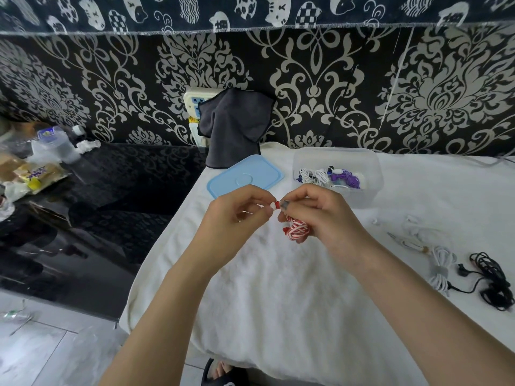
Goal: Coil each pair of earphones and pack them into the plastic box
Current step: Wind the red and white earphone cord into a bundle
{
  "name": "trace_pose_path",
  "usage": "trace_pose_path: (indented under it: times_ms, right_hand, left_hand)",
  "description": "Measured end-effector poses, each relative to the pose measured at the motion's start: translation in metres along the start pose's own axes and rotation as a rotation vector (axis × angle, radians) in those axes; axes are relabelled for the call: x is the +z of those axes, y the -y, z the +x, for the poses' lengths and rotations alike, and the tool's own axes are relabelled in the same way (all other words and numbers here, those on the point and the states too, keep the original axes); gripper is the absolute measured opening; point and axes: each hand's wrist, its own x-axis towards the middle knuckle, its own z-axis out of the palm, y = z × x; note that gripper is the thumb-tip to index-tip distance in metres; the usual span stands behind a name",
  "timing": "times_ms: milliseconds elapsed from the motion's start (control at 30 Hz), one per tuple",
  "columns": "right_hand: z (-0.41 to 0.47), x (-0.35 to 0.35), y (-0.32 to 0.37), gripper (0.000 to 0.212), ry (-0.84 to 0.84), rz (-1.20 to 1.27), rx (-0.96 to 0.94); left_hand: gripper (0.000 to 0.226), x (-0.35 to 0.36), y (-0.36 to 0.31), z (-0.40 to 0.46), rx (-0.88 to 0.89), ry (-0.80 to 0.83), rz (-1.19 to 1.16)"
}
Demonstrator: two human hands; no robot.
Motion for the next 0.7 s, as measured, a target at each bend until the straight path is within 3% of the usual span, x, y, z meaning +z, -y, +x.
trace_pose_path:
  times_ms: [700]
  right_hand:
    - [-0.003,-0.0023,0.007,0.011,0.063,0.125,0.03]
  left_hand:
    - [0.007,0.0013,0.0002,0.0048,-0.172,0.076,-0.483]
